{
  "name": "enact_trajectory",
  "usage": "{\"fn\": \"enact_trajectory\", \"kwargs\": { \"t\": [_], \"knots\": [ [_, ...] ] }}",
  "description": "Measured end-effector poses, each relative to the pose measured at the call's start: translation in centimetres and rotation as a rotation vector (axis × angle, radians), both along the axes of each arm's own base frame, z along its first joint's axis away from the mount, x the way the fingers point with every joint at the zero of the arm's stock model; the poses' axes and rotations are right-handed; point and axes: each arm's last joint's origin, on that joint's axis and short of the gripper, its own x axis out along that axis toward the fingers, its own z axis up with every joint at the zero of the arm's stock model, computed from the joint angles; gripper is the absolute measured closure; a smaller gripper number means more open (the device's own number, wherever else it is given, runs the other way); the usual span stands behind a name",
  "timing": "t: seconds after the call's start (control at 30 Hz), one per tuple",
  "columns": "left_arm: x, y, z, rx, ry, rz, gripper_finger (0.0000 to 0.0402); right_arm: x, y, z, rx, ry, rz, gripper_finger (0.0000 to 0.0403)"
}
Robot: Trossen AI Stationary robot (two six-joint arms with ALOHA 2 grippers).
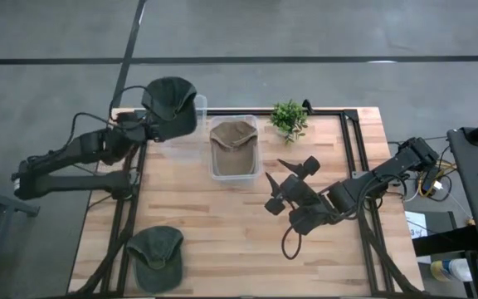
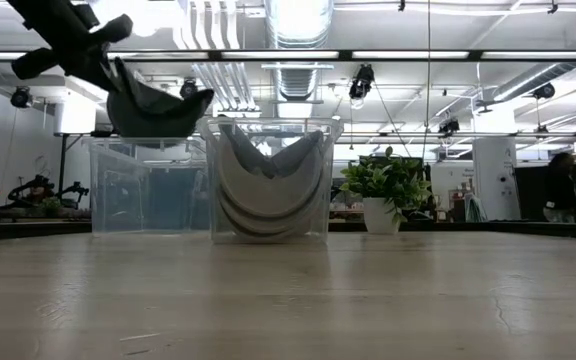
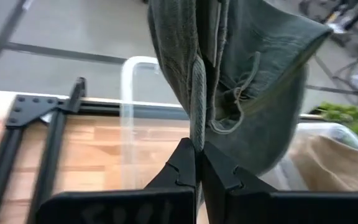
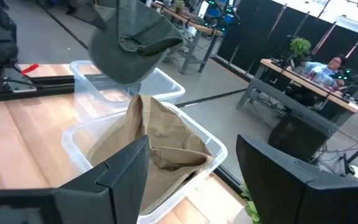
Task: Pick & Place hat
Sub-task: Put the right black cap into the left transparent bin, then put the black cap into the left transparent bin
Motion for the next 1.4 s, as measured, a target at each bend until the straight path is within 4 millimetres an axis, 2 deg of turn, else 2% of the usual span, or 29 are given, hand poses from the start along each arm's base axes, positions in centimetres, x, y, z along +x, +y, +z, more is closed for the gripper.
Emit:
{"fn": "enact_trajectory", "kwargs": {
  "t": [0.57, 0.7, 0.93, 1.07, 1.23, 1.4],
  "knots": [
    [3.6, 5.1, -0.8, -0.151, 0.227, -0.112, 0.0395, 0.8, 0.3, -0.3, 0.024, -0.018, 0.012, 0.0165],
    [4.4, 5.7, -1.1, -0.17, 0.266, -0.129, 0.0388, 0.8, 0.4, -0.2, 0.026, -0.022, 0.012, 0.0165],
    [5.1, 6.5, -2.1, -0.297, 0.237, -0.109, 0.0379, 0.9, 0.4, -0.2, 0.031, -0.03, 0.012, 0.0165],
    [5.2, 6.7, -2.7, -0.329, 0.285, -0.119, 0.0356, 0.9, 0.4, -0.1, 0.038, -0.044, 0.013, 0.0165],
    [5.2, 6.7, -2.8, -0.343, 0.314, -0.155, 0.03, 0.9, 0.4, -0.1, 0.039, -0.045, 0.013, 0.0165],
    [4.7, 6.3, -0.9, -0.285, 0.282, -0.181, 0.0247, 1.0, 0.5, -0.1, 0.052, -0.048, 0.023, 0.0165]
  ]
}}
